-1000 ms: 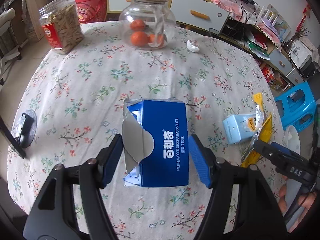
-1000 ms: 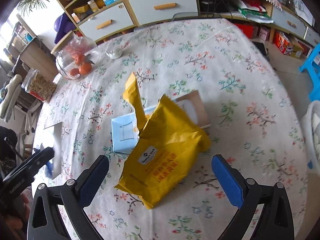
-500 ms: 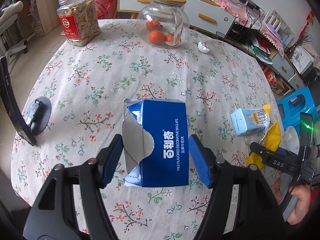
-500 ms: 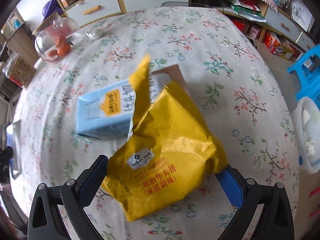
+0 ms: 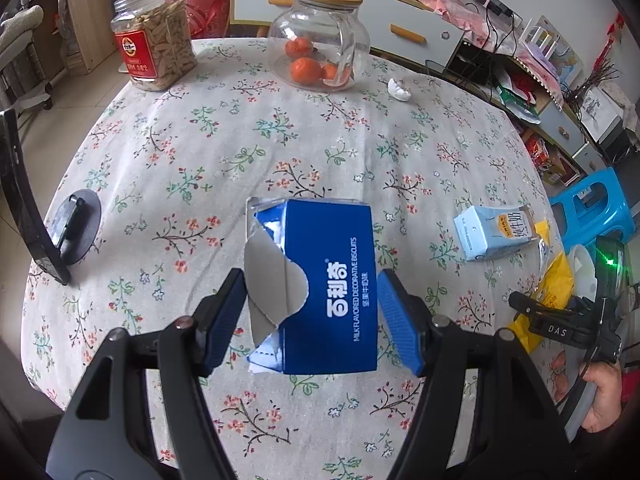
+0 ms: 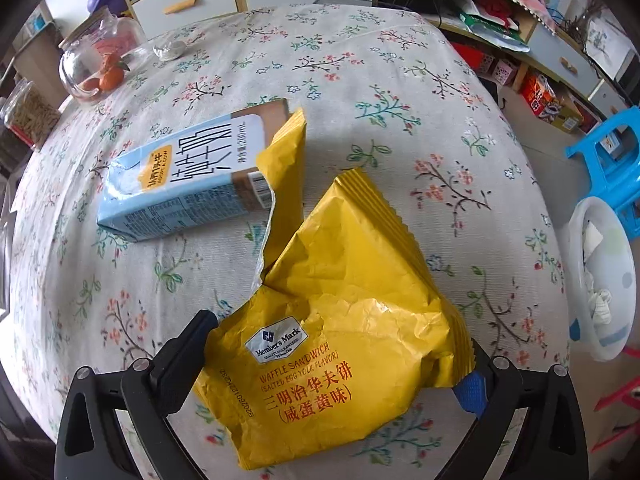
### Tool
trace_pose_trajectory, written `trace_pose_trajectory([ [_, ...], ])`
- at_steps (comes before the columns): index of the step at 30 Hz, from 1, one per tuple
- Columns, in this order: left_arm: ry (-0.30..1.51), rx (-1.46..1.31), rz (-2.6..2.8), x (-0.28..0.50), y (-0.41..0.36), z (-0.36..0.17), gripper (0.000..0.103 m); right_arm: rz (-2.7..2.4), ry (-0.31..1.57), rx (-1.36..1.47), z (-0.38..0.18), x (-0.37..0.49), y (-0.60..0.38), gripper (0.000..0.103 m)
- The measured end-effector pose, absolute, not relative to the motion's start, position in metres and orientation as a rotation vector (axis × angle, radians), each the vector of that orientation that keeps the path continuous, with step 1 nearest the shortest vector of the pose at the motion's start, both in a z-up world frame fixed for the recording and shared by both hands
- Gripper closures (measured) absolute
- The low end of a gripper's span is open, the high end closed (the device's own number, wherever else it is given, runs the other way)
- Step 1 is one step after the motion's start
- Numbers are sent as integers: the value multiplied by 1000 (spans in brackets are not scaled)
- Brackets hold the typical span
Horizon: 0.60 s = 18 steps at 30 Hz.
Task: Collect trash
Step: 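Grasp the yellow waffle bag with the right gripper, then carry the yellow bag over the bucket and open the right gripper while the left gripper holds the box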
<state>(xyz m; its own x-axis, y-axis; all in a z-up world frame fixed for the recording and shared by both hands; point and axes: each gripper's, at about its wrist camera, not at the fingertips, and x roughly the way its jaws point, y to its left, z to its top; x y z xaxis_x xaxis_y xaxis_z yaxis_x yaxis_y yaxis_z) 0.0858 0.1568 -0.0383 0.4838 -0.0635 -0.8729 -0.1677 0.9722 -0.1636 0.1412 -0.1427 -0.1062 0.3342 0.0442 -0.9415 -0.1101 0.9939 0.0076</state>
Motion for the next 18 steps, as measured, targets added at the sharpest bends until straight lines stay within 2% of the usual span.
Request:
trace_pose_trajectory([
  [2,1066,-237,61,86,154,-38,35,114,1216,-77,-105,140,-146,2],
  [5,1066,-232,53,88,150,-39,35,137,1197,-103,-103,138,-151,11],
  [7,1065,-229,46,90,146,-38,35,153,1184,-124,-100,136,-152,25],
  [13,1068,-209,26,96,128,-39,35,191,1179,-125,-93,127,-164,43],
  [15,1068,-203,15,99,120,-40,35,198,1176,-127,-90,124,-170,48],
  [18,1072,-189,-6,104,105,-41,35,199,1176,-125,-85,122,-178,50],
])
